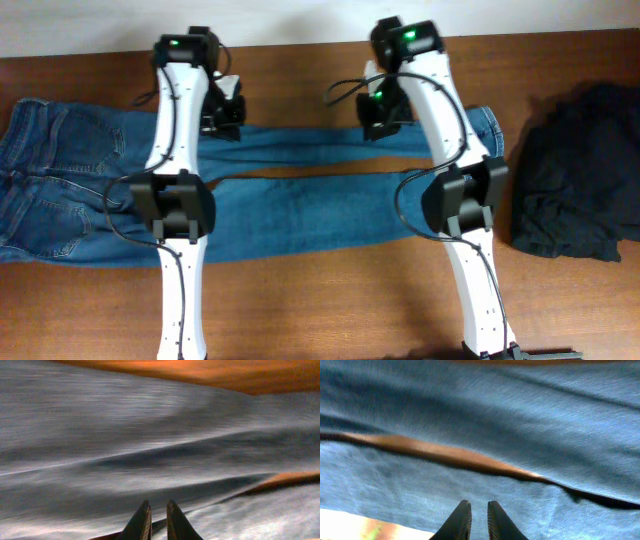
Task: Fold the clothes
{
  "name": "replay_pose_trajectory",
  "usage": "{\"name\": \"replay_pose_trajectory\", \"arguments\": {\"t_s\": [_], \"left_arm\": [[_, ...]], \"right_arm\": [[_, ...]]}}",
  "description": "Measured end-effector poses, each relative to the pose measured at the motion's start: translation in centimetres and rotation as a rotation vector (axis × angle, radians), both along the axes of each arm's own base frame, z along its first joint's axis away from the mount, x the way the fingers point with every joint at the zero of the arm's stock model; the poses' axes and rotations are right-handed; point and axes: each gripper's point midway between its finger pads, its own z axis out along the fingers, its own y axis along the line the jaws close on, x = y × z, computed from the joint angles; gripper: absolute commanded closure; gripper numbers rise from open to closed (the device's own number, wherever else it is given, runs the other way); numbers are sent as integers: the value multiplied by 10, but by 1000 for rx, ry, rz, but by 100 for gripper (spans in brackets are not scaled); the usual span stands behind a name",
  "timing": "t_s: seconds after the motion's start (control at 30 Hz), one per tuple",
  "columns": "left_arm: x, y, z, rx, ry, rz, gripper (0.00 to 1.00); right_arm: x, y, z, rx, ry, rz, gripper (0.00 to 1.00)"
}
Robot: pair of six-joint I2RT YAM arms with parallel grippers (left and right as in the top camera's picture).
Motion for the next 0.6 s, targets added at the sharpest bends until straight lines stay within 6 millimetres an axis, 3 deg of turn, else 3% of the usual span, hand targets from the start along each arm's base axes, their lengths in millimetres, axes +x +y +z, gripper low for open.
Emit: {"name": "replay_pose_trajectory", "arguments": {"t_s": [0.17, 0.3, 0.43, 0.6], "left_arm": [[-9, -44, 0, -12, 1, -90, 88], [-14, -67, 0, -16, -3, -136, 88], [-10, -77, -9, -19, -18, -155, 88], [-19, -75, -43, -3, 69, -154, 88]], "right_arm": [[-16, 21, -14, -52, 29, 65, 79], [-3, 24, -32, -51, -6, 64, 79], [10, 26, -43, -47, -55, 62, 79], [22, 25, -44, -54, -105, 59, 79]]}}
